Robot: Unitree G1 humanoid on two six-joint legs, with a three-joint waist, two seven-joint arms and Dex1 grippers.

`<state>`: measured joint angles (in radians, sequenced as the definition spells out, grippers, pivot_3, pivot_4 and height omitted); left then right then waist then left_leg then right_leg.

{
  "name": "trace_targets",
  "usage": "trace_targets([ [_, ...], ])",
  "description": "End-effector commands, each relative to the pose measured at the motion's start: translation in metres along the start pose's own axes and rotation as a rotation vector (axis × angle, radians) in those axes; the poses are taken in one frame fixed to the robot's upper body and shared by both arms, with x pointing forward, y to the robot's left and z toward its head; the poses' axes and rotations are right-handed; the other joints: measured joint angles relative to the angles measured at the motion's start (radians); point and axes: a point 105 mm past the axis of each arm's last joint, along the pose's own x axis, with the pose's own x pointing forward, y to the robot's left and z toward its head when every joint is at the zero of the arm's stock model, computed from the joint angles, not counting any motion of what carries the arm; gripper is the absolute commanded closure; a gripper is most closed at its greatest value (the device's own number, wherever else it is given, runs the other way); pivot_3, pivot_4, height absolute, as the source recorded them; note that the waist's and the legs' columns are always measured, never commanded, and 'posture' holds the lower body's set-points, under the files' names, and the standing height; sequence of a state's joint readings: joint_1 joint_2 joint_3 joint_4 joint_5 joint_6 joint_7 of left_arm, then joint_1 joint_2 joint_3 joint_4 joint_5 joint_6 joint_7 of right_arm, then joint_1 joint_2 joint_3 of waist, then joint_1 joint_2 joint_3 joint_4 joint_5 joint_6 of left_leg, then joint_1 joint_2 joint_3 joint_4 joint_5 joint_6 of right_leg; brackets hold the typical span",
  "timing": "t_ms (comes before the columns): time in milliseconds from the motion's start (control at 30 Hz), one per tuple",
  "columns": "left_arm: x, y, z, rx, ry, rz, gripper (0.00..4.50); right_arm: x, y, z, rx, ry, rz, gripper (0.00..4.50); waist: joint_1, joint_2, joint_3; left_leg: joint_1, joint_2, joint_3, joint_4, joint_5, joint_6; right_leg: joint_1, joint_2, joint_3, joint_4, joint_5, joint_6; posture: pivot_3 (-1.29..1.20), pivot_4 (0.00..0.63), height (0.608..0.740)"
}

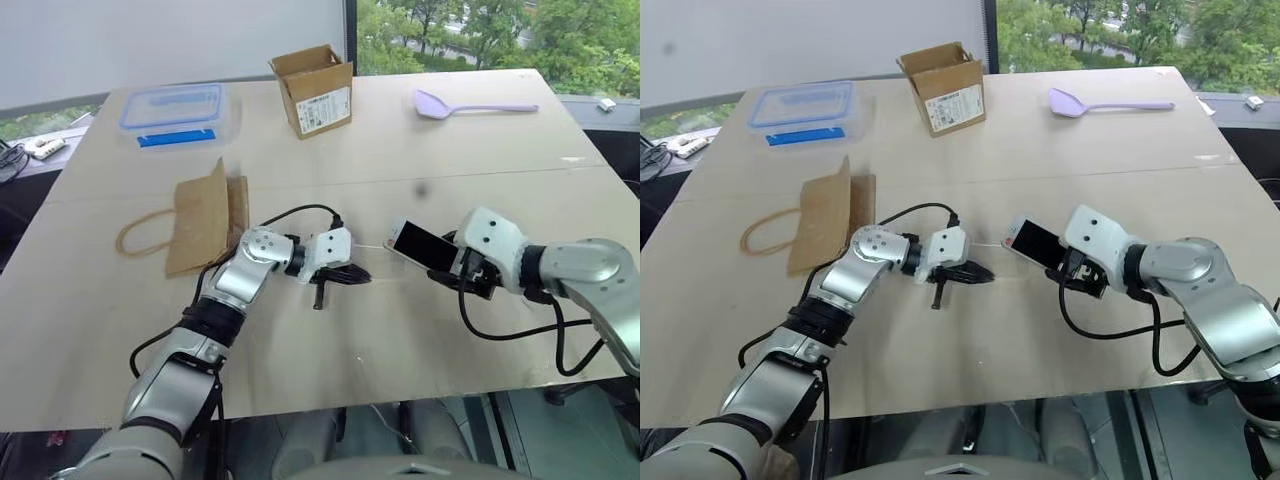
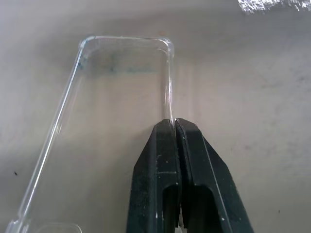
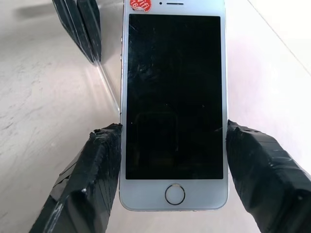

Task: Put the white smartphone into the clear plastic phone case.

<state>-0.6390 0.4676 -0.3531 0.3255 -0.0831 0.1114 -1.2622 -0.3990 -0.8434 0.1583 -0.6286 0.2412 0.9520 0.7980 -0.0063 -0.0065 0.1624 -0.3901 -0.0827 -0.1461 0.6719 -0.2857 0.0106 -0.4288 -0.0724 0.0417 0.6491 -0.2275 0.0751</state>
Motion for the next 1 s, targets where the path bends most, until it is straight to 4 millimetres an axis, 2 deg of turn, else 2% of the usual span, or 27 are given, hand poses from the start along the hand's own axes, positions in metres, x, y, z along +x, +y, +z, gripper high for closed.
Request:
trace_targets([
  [33, 0.0, -0.001, 0.0, -0.013, 0.003, 0.051, 4.5, -0.003, -0.007, 0.008, -0.069, -0.022, -0.023, 1.62, 0.0, 0.0, 0.0, 0.0, 0.0, 0.0, 0.0, 0.0, 0.0, 0.0, 0.0, 0.0, 0.001, 0.0, 0.0, 0.0, 0.15, 0.74],
  [67, -0.001, -0.004, 0.002, -0.021, -0.007, 0.049, 4.5, -0.002, -0.009, 0.007, -0.081, -0.019, -0.021, 1.62, -0.002, 0.0, 0.0, 0.0, 0.0, 0.0, 0.001, 0.0, 0.0, 0.0, 0.0, 0.0, 0.001, 0.0, 0.0, 0.0, 0.15, 0.74],
  [100, -0.003, -0.004, 0.004, -0.028, -0.022, 0.067, 3.91, 0.0, -0.01, 0.007, -0.092, -0.017, -0.017, 1.62, -0.004, 0.0, 0.0, 0.0, 0.0, 0.001, 0.001, 0.0, 0.0, 0.0, 0.0, 0.001, 0.002, 0.0, 0.0, 0.0, 0.15, 0.74],
  [133, -0.005, -0.007, 0.007, -0.043, -0.037, 0.066, 3.63, 0.001, -0.012, 0.007, -0.1, -0.016, -0.013, 1.62, -0.005, 0.0, 0.0, 0.0, 0.0, 0.001, 0.001, 0.0, 0.0, 0.0, 0.0, 0.001, 0.002, 0.0, 0.0, 0.0, 0.15, 0.74],
  [200, -0.009, -0.011, 0.014, -0.059, -0.068, 0.083, 2.79, 0.003, -0.015, 0.007, -0.114, -0.019, -0.006, 1.62, -0.008, 0.0, 0.0, 0.0, 0.0, 0.001, 0.001, 0.0, 0.0, -0.001, 0.0, 0.001, 0.004, 0.0, 0.0, 0.0, 0.15, 0.74],
  [233, -0.011, -0.01, 0.016, -0.054, -0.078, 0.108, 2.22, 0.004, -0.016, 0.007, -0.123, -0.019, -0.002, 1.62, -0.008, 0.0, 0.0, 0.0, 0.0, 0.001, 0.001, 0.0, 0.0, -0.001, 0.0, 0.002, 0.004, 0.0, 0.0, 0.0, 0.15, 0.74],
  [300, -0.016, -0.01, 0.023, -0.053, -0.116, 0.156, 1.56, 0.007, -0.017, 0.007, -0.152, -0.017, 0.012, 1.62, -0.008, 0.0, 0.0, 0.0, 0.0, 0.002, 0.001, 0.0, 0.0, -0.002, 0.0, 0.002, 0.006, 0.0, 0.0, 0.0, 0.15, 0.74],
  [333, -0.02, -0.009, 0.026, -0.064, -0.133, 0.179, 0.98, 0.008, -0.018, 0.007, -0.166, -0.017, 0.02, 1.62, -0.008, 0.0, 0.0, 0.0, 0.001, 0.002, 0.001, 0.0, 0.0, -0.003, 0.0, 0.002, 0.006, 0.0, 0.0, 0.0, 0.15, 0.74],
  [367, -0.026, -0.01, 0.026, -0.087, -0.14, 0.194, 0.62, 0.01, -0.018, 0.008, -0.185, -0.019, 0.032, 1.62, -0.008, 0.0, 0.0, 0.0, 0.001, 0.002, 0.001, 0.0, 0.0, -0.003, 0.0, 0.003, 0.007, 0.0, 0.0, 0.0, 0.15, 0.74],
  [433, -0.038, -0.011, 0.023, -0.14, -0.146, 0.223, 0.57, 0.015, -0.018, 0.01, -0.232, -0.021, 0.059, 1.62, -0.012, 0.0, 0.0, 0.0, 0.001, 0.003, 0.002, 0.0, 0.0, -0.003, 0.0, 0.003, 0.007, 0.0, 0.0, 0.0, 0.15, 0.74],
  [567, -0.056, -0.015, 0.002, -0.257, -0.13, 0.299, 0.57, 0.031, -0.021, 0.009, -0.364, 0.015, 0.121, 1.62, -0.013, 0.0, 0.0, 0.003, 0.001, 0.005, 0.001, 0.0, 0.0, -0.003, 0.001, 0.005, 0.008, 0.0, 0.0, 0.0, 0.15, 0.74],
  [733, -0.059, -0.018, -0.027, -0.293, -0.096, 0.36, 0.57, 0.048, -0.017, 0.015, -0.448, 0.054, 0.233, 1.62, -0.009, 0.0, 0.0, 0.003, 0.001, 0.005, 0.001, 0.0, 0.0, -0.003, 0.0, 0.005, 0.008, 0.0, 0.0, 0.0, 0.15, 0.74],
  [1000, -0.053, -0.021, -0.046, -0.283, -0.07, 0.384, 0.57, 0.069, -0.016, 0.016, -0.551, 0.163, 0.375, 1.64, -0.008, 0.0, 0.0, 0.003, 0.001, 0.005, 0.001, 0.0, -0.001, -0.003, 0.0, 0.005, 0.008, 0.0, 0.0, 0.0, 0.15, 0.74],
])
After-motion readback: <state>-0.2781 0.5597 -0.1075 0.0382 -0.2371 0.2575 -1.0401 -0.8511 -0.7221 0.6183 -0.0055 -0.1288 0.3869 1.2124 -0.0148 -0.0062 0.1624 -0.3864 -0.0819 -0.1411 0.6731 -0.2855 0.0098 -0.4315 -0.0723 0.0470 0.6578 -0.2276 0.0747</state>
